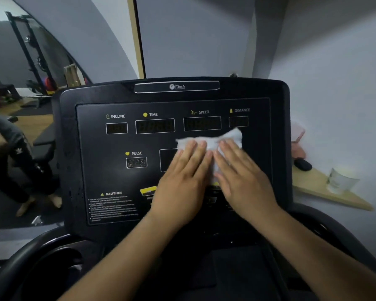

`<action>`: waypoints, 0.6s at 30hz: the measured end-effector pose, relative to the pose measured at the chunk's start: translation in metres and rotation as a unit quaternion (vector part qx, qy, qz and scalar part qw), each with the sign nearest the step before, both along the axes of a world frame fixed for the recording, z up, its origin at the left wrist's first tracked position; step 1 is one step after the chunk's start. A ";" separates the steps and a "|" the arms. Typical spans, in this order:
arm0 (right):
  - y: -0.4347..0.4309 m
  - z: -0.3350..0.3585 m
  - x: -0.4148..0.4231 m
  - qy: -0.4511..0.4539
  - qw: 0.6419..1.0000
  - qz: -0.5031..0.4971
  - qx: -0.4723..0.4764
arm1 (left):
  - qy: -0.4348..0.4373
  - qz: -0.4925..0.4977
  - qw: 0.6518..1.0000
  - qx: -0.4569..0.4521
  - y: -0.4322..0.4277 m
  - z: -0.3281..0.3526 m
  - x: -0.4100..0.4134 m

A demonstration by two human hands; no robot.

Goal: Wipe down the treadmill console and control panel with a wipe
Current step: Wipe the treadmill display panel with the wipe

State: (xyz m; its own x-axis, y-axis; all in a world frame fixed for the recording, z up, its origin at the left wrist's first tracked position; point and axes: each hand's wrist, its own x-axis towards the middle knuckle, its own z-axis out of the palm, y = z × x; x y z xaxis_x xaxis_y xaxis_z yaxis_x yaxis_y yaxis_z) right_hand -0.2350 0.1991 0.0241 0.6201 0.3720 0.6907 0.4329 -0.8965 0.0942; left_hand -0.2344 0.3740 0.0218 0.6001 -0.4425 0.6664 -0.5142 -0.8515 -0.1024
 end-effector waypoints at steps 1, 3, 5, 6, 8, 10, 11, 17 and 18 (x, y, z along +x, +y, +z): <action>-0.003 0.013 0.009 0.000 1.000 -0.015 0.002 | -0.005 0.002 1.000 0.004 -0.006 0.013 0.010; -0.008 0.046 0.029 0.001 0.999 -0.038 0.018 | -0.010 0.010 1.000 0.006 -0.019 0.044 0.032; -0.013 0.071 0.043 0.006 0.998 -0.044 0.037 | -0.009 0.022 1.000 0.004 -0.033 0.067 0.046; -0.014 0.076 0.046 0.004 0.998 -0.045 0.042 | -0.011 0.031 0.999 0.005 -0.038 0.071 0.049; -0.016 0.071 0.042 0.000 0.998 -0.050 0.044 | -0.015 0.043 0.999 0.011 -0.043 0.064 0.045; -0.019 0.047 0.028 -0.001 0.998 -0.050 0.041 | -0.011 0.029 0.999 0.024 -0.042 0.042 0.029; -0.022 0.032 0.018 0.009 0.998 -0.052 0.030 | -0.005 0.017 0.999 0.028 -0.041 0.029 0.018; -0.036 0.014 0.004 0.038 0.998 -0.029 0.034 | 0.008 0.004 1.000 0.027 -0.051 0.026 0.005; -0.037 0.028 0.014 0.040 0.998 -0.024 0.051 | 0.005 0.007 1.000 0.020 -0.056 0.039 0.015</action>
State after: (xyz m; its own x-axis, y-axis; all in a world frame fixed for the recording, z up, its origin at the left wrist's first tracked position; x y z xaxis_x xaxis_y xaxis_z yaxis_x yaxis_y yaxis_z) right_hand -0.2214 0.1621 0.0524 0.6898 0.2715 0.6712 0.3920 -0.9194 -0.0309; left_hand -0.2191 0.3184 0.0613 0.6126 -0.4602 0.6426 -0.5041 -0.8537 -0.1308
